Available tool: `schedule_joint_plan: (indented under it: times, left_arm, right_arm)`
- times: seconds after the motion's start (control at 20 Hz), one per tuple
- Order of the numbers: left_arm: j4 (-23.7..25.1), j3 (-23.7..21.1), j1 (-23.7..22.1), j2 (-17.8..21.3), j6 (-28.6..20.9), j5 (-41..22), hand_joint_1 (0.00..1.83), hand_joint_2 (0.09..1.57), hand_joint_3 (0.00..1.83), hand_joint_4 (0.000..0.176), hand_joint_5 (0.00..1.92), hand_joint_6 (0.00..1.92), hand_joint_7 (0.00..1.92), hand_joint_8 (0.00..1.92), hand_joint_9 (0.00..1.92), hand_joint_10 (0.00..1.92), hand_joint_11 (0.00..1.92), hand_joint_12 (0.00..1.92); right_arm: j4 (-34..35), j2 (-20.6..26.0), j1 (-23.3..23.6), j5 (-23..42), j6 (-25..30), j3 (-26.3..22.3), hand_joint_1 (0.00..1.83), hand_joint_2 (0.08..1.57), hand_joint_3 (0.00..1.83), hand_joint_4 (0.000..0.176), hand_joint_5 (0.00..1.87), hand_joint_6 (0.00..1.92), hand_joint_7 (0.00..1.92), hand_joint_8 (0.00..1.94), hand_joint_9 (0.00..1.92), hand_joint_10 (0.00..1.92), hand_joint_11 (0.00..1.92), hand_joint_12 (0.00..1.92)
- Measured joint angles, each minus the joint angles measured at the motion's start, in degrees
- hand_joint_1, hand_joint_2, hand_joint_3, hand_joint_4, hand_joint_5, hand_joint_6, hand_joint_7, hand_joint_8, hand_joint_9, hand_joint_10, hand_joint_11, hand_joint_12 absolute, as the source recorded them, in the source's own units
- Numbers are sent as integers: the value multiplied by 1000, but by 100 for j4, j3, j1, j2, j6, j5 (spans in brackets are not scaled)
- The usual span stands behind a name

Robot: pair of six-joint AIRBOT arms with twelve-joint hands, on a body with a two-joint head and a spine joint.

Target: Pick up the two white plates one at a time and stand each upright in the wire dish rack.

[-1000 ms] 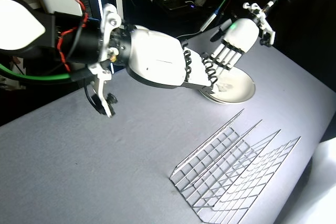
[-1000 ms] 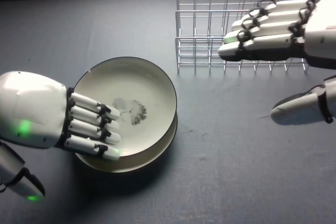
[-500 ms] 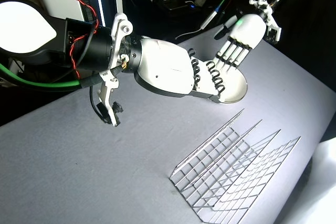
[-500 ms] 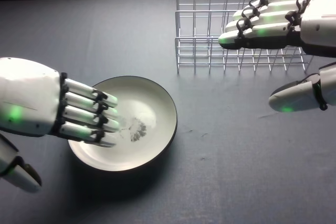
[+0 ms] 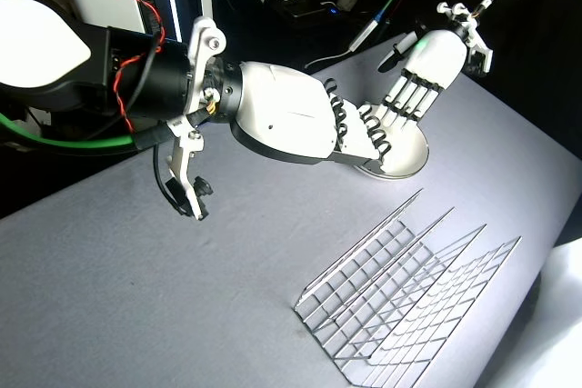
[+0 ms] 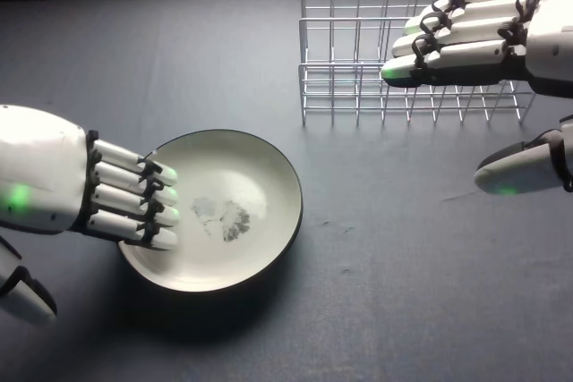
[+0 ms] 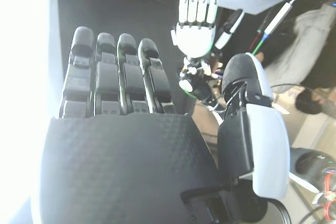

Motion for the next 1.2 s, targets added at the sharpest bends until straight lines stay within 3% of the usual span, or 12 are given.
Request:
schedule_joint_plan:
  times: [0.3,0.7,0.85,1.05,1.2]
  left_arm:
    - [59,76,81,-59,-2,136,0,1173,2,0,2,0,0,0,0,0,0,0]
    - [66,184,229,-129,-9,186,0,1166,0,0,2,1,0,0,0,0,0,0]
    - [33,170,297,-133,-11,238,0,1179,4,0,6,3,0,0,0,0,0,0]
    - [-551,66,459,-225,-15,396,0,1170,0,0,26,11,1,0,0,0,0,0]
    - [-721,-107,476,-302,-37,540,0,1177,3,0,12,3,0,0,0,0,0,0]
  right_arm:
    - [-15,63,85,101,-15,0,99,1174,3,0,96,0,77,0,62,0,0,218]
    - [-20,76,103,122,-26,0,182,1162,0,0,120,5,96,4,80,5,0,271]
    - [-26,79,103,120,-33,0,169,1169,1,0,112,0,81,0,60,1,0,192]
    - [-28,76,103,118,-66,0,218,1164,0,0,111,1,78,2,57,4,0,179]
    - [-28,76,103,142,-70,0,240,1164,0,0,116,1,81,1,61,2,0,197]
